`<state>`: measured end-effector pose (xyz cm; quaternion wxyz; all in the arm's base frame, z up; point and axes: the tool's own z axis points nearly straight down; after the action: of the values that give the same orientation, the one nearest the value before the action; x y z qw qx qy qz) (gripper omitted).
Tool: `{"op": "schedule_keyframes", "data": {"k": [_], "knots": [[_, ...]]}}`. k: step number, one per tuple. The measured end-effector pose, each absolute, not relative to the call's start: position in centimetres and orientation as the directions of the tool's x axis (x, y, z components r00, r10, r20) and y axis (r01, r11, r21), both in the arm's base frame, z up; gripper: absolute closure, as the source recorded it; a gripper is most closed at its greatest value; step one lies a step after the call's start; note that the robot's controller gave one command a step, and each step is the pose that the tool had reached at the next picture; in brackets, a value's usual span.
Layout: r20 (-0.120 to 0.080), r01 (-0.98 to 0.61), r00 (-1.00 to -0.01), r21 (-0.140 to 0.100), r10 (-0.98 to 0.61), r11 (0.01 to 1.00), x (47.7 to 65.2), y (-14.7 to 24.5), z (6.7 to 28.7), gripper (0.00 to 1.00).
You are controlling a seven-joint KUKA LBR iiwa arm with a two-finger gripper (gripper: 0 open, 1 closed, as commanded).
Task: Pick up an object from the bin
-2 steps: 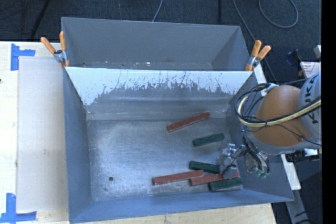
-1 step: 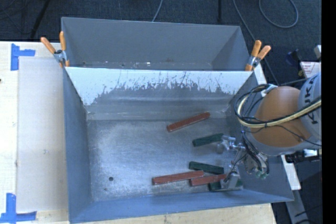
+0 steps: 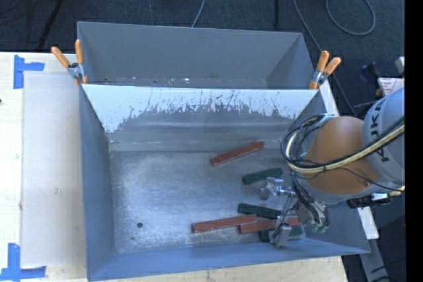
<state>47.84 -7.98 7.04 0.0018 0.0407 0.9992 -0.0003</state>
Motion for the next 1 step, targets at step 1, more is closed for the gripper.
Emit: {"op": "schedule_keyframes", "data": {"k": [1], "knots": [[0.0, 0.079, -0.997, -0.001, 0.079, 0.997, 47.81, -8.01, 7.2, 1.0]]}}
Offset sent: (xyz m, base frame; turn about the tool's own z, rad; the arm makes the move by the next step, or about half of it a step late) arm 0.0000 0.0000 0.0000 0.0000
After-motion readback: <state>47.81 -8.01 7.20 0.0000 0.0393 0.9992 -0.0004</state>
